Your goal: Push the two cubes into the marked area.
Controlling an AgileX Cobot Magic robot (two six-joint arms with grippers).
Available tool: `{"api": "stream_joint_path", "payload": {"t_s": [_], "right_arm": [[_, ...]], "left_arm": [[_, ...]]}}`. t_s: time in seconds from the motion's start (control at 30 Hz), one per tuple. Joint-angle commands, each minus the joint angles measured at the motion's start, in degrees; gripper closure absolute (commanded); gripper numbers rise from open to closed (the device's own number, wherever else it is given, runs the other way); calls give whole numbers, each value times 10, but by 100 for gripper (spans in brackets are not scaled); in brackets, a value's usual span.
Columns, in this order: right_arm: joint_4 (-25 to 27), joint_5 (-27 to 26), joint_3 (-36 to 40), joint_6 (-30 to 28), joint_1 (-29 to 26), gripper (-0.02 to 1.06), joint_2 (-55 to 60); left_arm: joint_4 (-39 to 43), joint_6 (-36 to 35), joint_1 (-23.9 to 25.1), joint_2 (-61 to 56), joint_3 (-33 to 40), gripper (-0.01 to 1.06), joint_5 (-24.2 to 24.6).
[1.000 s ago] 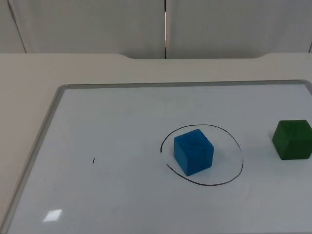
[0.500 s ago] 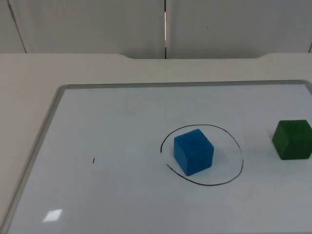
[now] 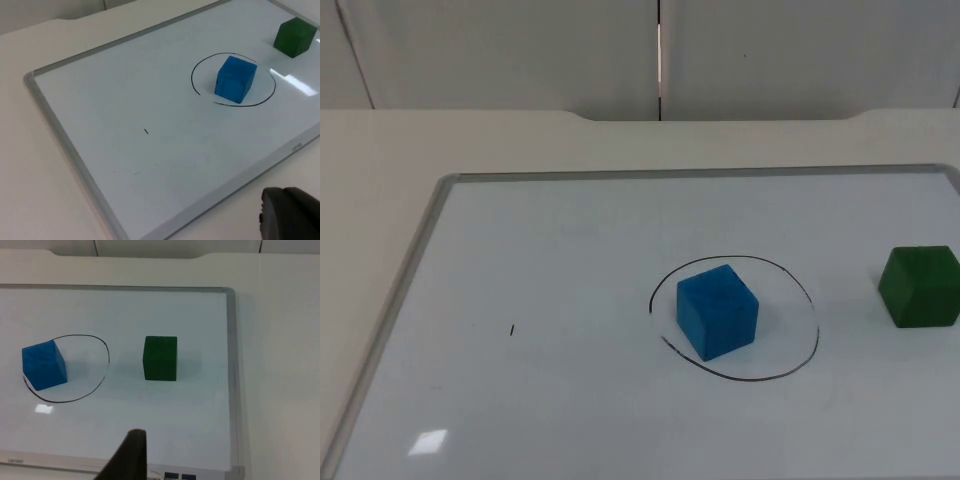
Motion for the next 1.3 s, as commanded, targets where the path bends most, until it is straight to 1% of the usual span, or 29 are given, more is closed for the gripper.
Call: {"api": "stream_joint_path", "payload": {"t_s": [0.0, 0.07, 0.87, 1.0, 1.1, 1.17, 1.23, 1.27], "right_arm": [[-1, -2, 2, 2, -2, -1, -3], [-1, -2, 2, 2, -2, -1, -3], [-1, -2, 2, 2, -2, -1, -3], [2, -5, -8, 2, -2, -1, -3], [2, -5, -24, 2, -2, -1, 23], [2, -5, -41, 2, -2, -1, 64], [2, -19, -61, -2, -2, -1, 130], [2, -19, -61, -2, -2, -1, 130]], "left_arm": [[15, -16, 1, -2, 3, 105, -8], [24, -24, 1, -2, 3, 105, -8], [24, -24, 1, -2, 3, 105, -8], [24, -24, 1, -2, 3, 105, -8], [24, -24, 1, -2, 3, 105, -8], [24, -24, 1, -2, 3, 105, -8], [24, -24, 1, -2, 3, 105, -8], [24, -24, 1, -2, 3, 105, -8]]}}
